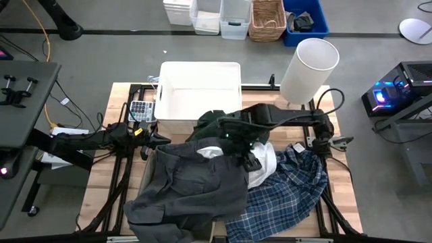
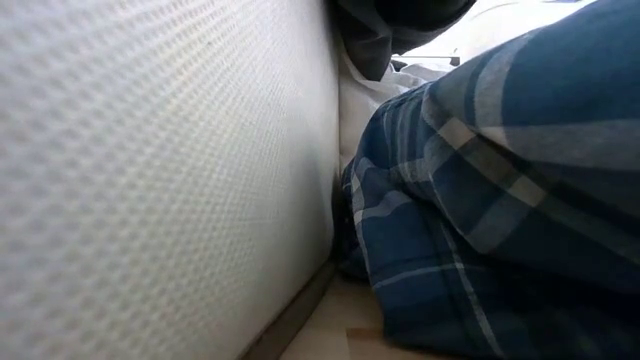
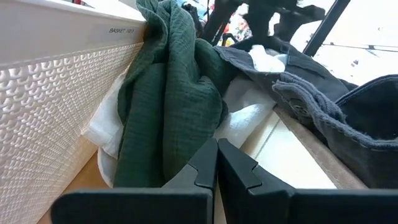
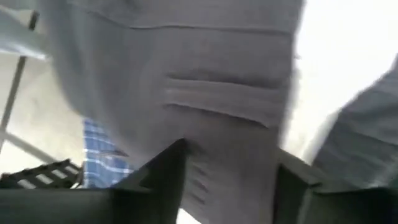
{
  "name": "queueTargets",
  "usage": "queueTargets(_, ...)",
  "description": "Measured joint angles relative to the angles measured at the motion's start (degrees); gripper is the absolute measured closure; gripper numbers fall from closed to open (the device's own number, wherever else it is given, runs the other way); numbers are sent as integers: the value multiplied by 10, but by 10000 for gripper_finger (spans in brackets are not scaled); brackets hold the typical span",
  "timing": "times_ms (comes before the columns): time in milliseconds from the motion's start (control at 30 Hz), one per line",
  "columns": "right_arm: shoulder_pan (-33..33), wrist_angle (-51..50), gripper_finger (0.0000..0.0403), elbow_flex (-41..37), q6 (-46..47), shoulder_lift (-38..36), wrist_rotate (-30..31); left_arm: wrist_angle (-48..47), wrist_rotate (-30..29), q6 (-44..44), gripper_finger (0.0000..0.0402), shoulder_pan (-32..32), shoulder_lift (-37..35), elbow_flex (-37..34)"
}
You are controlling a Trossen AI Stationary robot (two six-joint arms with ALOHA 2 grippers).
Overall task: Sort clothes
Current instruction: Put the grey pants into the laundry organizer
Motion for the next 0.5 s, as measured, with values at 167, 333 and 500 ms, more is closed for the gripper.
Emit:
queueTargets(167, 34, 61, 385, 13, 57, 5, -90, 0, 0, 0, 401, 0, 0, 0)
queueTargets(333, 79, 340, 398, 66, 141, -11, -107, 0, 0, 0, 401, 0, 0, 0)
queueTargets(500, 103, 692, 400, 48, 184, -8, -72, -1, 0, 0, 401, 0, 2, 0)
